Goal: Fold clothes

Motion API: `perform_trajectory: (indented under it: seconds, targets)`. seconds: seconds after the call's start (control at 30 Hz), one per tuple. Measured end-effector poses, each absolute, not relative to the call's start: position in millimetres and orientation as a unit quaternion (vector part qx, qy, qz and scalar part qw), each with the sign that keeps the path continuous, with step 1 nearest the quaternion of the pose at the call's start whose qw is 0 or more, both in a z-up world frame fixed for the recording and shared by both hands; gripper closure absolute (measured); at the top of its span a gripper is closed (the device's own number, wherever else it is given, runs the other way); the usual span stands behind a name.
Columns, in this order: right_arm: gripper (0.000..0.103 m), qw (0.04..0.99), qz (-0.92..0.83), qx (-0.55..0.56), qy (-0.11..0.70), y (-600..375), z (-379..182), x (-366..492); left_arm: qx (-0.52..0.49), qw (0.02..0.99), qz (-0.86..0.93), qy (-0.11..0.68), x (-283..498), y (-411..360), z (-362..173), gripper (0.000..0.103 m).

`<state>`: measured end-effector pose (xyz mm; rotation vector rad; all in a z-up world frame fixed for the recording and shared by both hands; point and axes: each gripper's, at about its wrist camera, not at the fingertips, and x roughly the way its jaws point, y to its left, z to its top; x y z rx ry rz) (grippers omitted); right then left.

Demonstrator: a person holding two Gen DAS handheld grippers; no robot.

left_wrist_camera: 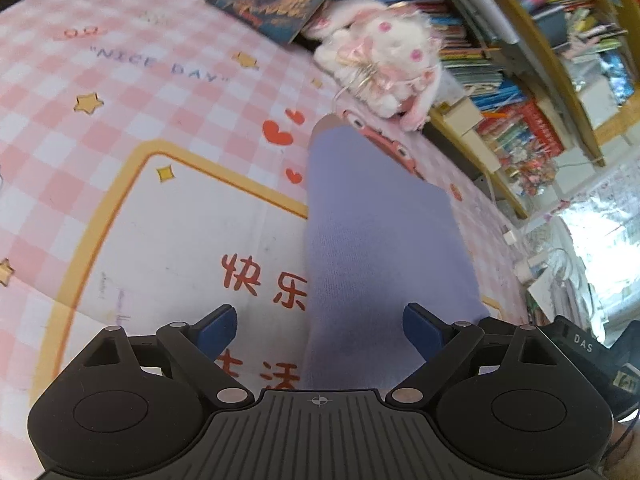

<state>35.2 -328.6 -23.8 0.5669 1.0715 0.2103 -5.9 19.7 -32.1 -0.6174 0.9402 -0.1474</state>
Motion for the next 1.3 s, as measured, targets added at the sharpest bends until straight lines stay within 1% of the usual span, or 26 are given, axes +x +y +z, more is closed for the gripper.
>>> perform_trajectory:
  seconds: [0.17, 0.23, 0.27, 0.3, 0.33, 0.37, 0.4, 0.43, 0.47, 0.5, 0.53, 0.57, 0.63, 0.7, 0.73, 0.77, 0.8, 0.83, 0.9, 0.93, 0.97, 1.07, 1.13, 1.2, 1.23, 1.3]
  targets:
    - [0.011, 0.788, 0.133, 0.297, 0.522, -335.0, -33.2, 53.6, -0.339, 0.824, -0.071, 0.449, 8.2, 20.3, -43.0, 0.011]
    - [0.018, 0.784, 0.148, 0.297, 0.524, -333.1, -33.6, 60.4, -0.365, 0.813, -0.067, 0.449, 13.8, 23.1, -45.4, 0.013]
    - [0.023, 0.781, 0.158, 0.297, 0.526, -331.0, -34.5, 63.4, -0.379, 0.807, -0.065, 0.449, 16.5, 24.5, -46.4, 0.013]
    - [0.031, 0.777, 0.168, 0.296, 0.53, -328.2, -35.8, 67.1, -0.392, 0.8, -0.063, 0.449, 19.4, 25.6, -47.9, 0.015]
    - [0.035, 0.773, 0.178, 0.294, 0.534, -325.4, -37.1, 70.8, -0.404, 0.792, -0.064, 0.452, 22.2, 25.7, -50.3, 0.029]
    - [0.038, 0.773, 0.183, 0.285, 0.536, -322.0, -36.5, 72.7, -0.409, 0.787, -0.063, 0.457, 24.4, 24.1, -51.6, 0.039]
    - [0.048, 0.773, 0.187, 0.276, 0.539, -318.7, -35.9, 74.7, -0.403, 0.789, -0.06, 0.459, 25.5, 20.8, -50.7, 0.046]
    - [0.054, 0.774, 0.192, 0.266, 0.542, -315.4, -35.3, 76.7, -0.397, 0.791, -0.058, 0.462, 26.7, 17.5, -49.8, 0.05]
    - [0.063, 0.784, 0.199, 0.25, 0.532, -312.0, -30.4, 75.1, -0.38, 0.799, -0.056, 0.462, 27.4, 12.9, -45.9, 0.053]
    - [0.069, 0.794, 0.207, 0.233, 0.522, -308.6, -25.5, 73.6, -0.342, 0.819, -0.058, 0.458, 27.2, 4.9, -36.6, 0.057]
    - [0.071, 0.804, 0.214, 0.216, 0.511, -305.3, -20.6, 72.0, -0.293, 0.842, -0.062, 0.449, 26.7, -5.7, -25.3, 0.06]
    - [0.074, 0.82, 0.224, 0.187, 0.492, -299.1, -12.6, 69.4, -0.248, 0.861, -0.066, 0.439, 26.2, -15.7, -15.3, 0.06]
    - [0.075, 0.848, 0.246, 0.128, 0.451, -287.8, 4.0, 61.1, -0.205, 0.878, -0.07, 0.428, 26.6, -26.4, -6.3, 0.06]
    - [0.074, 0.848, 0.24, 0.126, 0.456, -288.8, 1.6, 63.4, -0.222, 0.866, -0.073, 0.441, 30.6, -22.2, -12.4, 0.059]
    - [0.074, 0.847, 0.237, 0.125, 0.458, -289.3, 0.4, 64.6, -0.238, 0.857, -0.07, 0.452, 32.2, -18.3, -18.1, 0.057]
    - [0.072, 0.84, 0.231, 0.141, 0.47, -294.0, -5.5, 67.9, -0.254, 0.849, -0.069, 0.458, 32.6, -13.9, -22.7, 0.054]
    - [0.067, 0.833, 0.225, 0.156, 0.481, -298.7, -11.4, 71.2, -0.27, 0.844, -0.072, 0.457, 32.8, -9.7, -25.4, 0.053]
    - [0.065, 0.825, 0.218, 0.172, 0.493, -303.4, -17.3, 74.6, -0.285, 0.838, -0.074, 0.459, 33.5, -6.1, -28.4, 0.05]
    - [0.054, 0.816, 0.209, 0.193, 0.504, -309.7, -23.7, 77.3, -0.314, 0.823, -0.075, 0.467, 35.7, 0.3, -35.8, 0.044]
    - [0.053, 0.812, 0.207, 0.2, 0.508, -311.4, -27.0, 78.0, -0.331, 0.815, -0.076, 0.469, 35.8, 3.7, -40.7, 0.041]
    - [0.053, 0.807, 0.207, 0.205, 0.513, -311.0, -29.8, 79.2, -0.349, 0.806, -0.078, 0.471, 36.2, 6.3, -45.9, 0.04]
    - [0.049, 0.795, 0.214, 0.224, 0.522, -309.6, -37.4, 82.8, -0.369, 0.799, -0.084, 0.467, 35.7, 6.4, -50.7, 0.041]
    - [0.051, 0.795, 0.218, 0.221, 0.521, -307.2, -38.0, 85.2, -0.354, 0.805, -0.082, 0.47, 37.1, 1.0, -47.4, 0.046]
    - [0.062, 0.795, 0.223, 0.218, 0.521, -304.5, -38.0, 86.7, -0.338, 0.811, -0.08, 0.471, 38.0, -4.0, -43.3, 0.051]
    - [0.065, 0.798, 0.226, 0.214, 0.517, -303.6, -36.1, 85.8, -0.333, 0.814, -0.08, 0.469, 37.7, -5.4, -40.7, 0.053]
    - [0.072, 0.81, 0.237, 0.195, 0.499, -301.3, -27.1, 81.0, -0.32, 0.825, -0.082, 0.459, 35.6, -8.7, -34.1, 0.056]
